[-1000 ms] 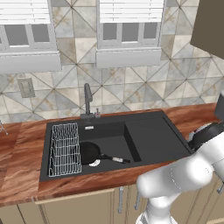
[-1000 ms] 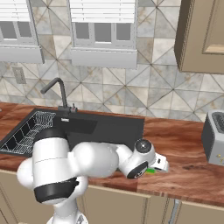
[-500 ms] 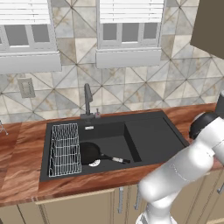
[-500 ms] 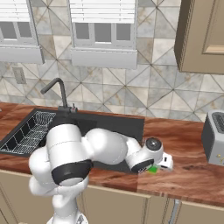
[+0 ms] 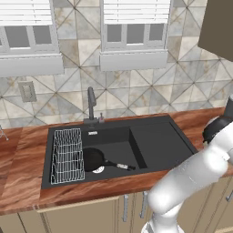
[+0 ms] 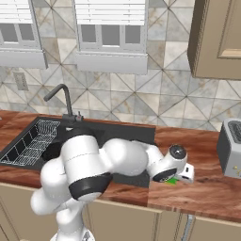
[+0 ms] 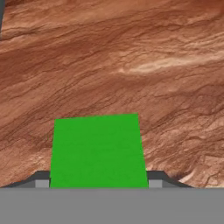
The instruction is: Pick the pan and sponge and place them into the sink. Then turn on the water.
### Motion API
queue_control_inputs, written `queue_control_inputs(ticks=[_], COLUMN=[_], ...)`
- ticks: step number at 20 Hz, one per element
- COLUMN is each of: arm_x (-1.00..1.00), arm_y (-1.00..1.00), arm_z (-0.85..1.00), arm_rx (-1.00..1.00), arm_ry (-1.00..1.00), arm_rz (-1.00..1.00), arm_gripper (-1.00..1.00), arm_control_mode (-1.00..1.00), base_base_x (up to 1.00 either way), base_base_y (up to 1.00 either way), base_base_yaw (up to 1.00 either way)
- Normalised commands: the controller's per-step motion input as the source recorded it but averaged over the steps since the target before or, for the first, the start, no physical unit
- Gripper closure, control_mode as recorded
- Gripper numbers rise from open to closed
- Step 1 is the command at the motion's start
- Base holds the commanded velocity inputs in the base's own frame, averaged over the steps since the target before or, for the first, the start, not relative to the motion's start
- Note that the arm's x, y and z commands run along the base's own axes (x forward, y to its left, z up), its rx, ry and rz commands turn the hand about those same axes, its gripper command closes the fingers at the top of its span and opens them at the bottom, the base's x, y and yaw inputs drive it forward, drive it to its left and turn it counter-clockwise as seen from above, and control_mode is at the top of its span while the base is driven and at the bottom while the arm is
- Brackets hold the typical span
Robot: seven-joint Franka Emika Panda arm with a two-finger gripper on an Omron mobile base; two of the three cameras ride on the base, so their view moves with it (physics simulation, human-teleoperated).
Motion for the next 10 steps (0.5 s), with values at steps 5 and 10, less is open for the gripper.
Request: queue_control_inputs(ticks=[5,10], arm_x=[0.00,0.00], arm_y=[0.06,0.46], arm_z=[0.04,0.17], arm_rx=[0.01,0.00], arm_ry=[0.00,0.00], arm_rz=[0.00,0.00], arm_gripper=[1.00,1.00], arm_control_mode=[-1.00,-1.00], base_base_x=[0.00,0.00], base_base_y=[0.00,0.00], base_base_yaw=[0.00,0.00])
